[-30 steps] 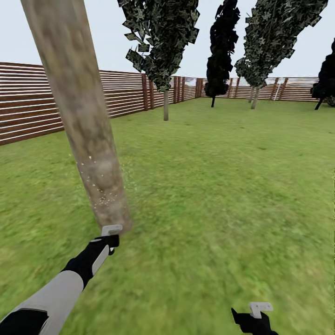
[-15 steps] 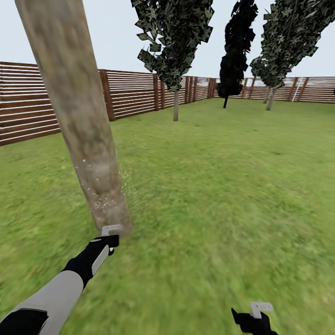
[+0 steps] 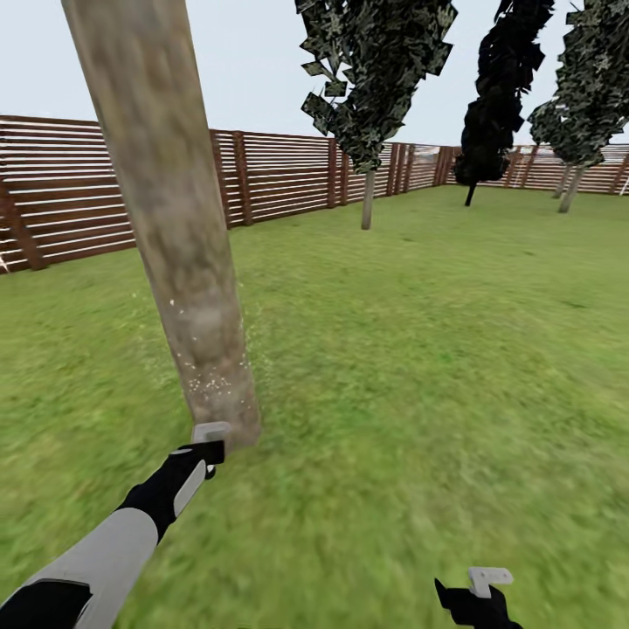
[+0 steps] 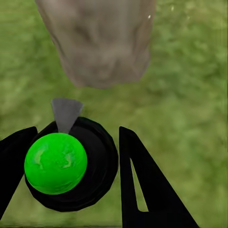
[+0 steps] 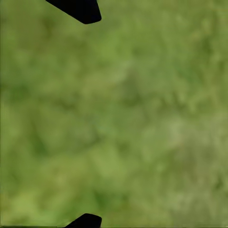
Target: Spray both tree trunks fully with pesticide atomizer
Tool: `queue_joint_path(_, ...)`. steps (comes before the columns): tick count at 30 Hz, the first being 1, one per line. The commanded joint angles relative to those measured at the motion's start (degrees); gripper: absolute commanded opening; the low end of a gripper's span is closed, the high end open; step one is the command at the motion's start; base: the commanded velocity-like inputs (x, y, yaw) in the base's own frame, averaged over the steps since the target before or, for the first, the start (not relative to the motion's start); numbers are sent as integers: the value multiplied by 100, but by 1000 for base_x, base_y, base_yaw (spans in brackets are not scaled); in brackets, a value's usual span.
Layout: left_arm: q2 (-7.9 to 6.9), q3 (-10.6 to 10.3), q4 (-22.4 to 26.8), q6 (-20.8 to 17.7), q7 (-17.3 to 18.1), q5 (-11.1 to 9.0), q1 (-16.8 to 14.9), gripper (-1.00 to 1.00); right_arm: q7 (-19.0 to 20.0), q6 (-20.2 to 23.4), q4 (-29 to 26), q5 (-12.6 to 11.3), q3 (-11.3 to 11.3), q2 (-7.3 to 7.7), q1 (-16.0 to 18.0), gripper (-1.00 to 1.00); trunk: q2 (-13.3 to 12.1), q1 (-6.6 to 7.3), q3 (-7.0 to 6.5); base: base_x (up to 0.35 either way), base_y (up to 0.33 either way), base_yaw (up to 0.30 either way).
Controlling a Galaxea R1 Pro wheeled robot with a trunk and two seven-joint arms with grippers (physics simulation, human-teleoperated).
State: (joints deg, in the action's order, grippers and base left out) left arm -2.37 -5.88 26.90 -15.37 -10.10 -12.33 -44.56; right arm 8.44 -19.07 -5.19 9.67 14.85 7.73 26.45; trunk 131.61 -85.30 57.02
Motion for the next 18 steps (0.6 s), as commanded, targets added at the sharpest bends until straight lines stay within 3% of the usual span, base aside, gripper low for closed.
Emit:
queue_joint_path(1, 6, 0, 0, 0, -1, 3, 0, -100, 0, 0, 0, 1, 0, 0, 0, 100, 0, 0, 0, 3, -269, 276)
queue_joint_path(10, 53, 0, -1, 38, 4, -14, 69, -100, -2, 0, 0, 2, -1, -3, 0, 100, 0, 0, 0, 78, -227, 236)
queue_joint_path(12, 76, -2, 11, 260, -2, -18, 74, -100, -8, -6, -7, 0, 0, 7, 0, 100, 0, 0, 0, 18, -16, 23)
queue_joint_path(15, 543, -39, 156, 392, -372, 11, -74, -100, -9, -9, -2, -1, 0, 4, 0, 100, 0, 0, 0, 1, -1, 2)
queue_joint_path(18, 759, -34, 634, 133, -488, 11, -243, -100, -9, -9, 0, -1, 0, 1, 0, 100, 0, 0, 0, 0, 0, 0)
